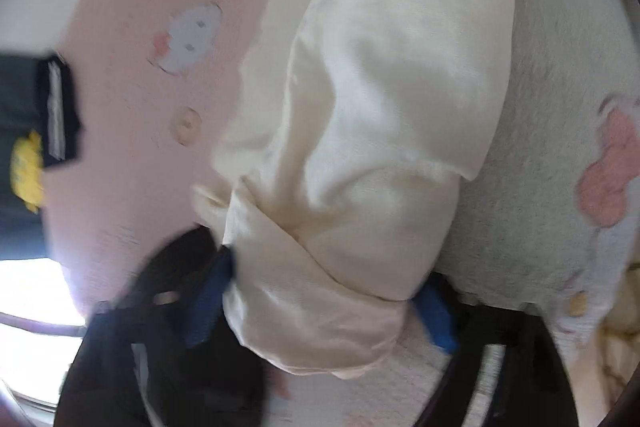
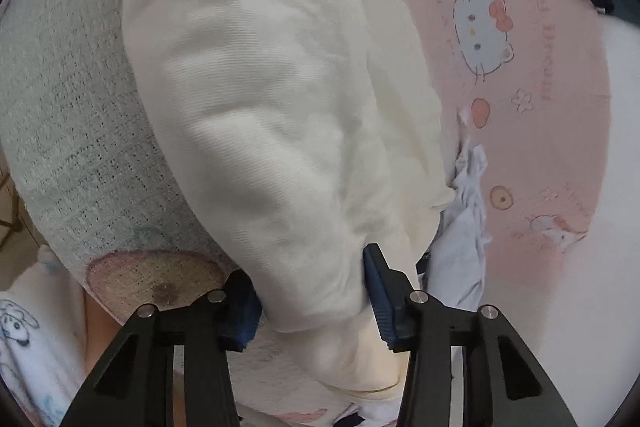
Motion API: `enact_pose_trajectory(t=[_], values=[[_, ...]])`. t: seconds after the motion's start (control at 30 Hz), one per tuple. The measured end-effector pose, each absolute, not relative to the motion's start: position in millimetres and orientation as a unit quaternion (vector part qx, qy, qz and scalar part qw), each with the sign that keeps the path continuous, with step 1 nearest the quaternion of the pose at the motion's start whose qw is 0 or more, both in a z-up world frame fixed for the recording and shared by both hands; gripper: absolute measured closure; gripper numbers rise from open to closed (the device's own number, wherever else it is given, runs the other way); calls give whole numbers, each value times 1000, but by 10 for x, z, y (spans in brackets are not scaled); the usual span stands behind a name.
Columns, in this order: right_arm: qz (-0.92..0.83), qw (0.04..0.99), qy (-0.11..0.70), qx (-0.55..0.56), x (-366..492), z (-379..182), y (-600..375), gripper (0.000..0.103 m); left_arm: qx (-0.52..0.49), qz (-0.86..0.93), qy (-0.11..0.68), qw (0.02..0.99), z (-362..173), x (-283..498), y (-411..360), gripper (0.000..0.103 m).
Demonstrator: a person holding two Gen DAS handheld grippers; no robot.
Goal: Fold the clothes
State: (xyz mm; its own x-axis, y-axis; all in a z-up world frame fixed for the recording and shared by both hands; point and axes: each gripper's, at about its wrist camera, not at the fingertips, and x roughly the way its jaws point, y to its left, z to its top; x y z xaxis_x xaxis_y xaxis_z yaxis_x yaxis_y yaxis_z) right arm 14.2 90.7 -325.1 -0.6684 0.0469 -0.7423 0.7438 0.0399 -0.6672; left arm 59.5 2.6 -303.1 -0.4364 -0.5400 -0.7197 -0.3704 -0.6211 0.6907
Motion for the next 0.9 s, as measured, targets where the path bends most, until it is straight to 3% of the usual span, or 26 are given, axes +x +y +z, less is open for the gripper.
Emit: enact_pose_trajectory(t=[0.03,0.17,0.33,0.53,0.83,0.9], values=[[-627,284,656,310,104,-3226,900,60,539,-733,-413,50,-3011,576,14,44],[-639,332,579,383,-154,-3056,934,63,566,-740,-362,35,-2926,451,-48,47],[-627,394,487,463,-545,-2849,986,64,621,-753,-217,3,-2707,263,-320,49],[-625,414,419,512,-961,-2605,967,64,646,-745,-160,-42,-2497,88,-548,49],[-673,396,394,486,-1424,-2303,814,64,630,-766,-122,-25,-2211,-172,-737,49],[-681,388,388,485,-1493,-2304,787,65,629,-770,-109,-21,-2186,-235,-778,59]])
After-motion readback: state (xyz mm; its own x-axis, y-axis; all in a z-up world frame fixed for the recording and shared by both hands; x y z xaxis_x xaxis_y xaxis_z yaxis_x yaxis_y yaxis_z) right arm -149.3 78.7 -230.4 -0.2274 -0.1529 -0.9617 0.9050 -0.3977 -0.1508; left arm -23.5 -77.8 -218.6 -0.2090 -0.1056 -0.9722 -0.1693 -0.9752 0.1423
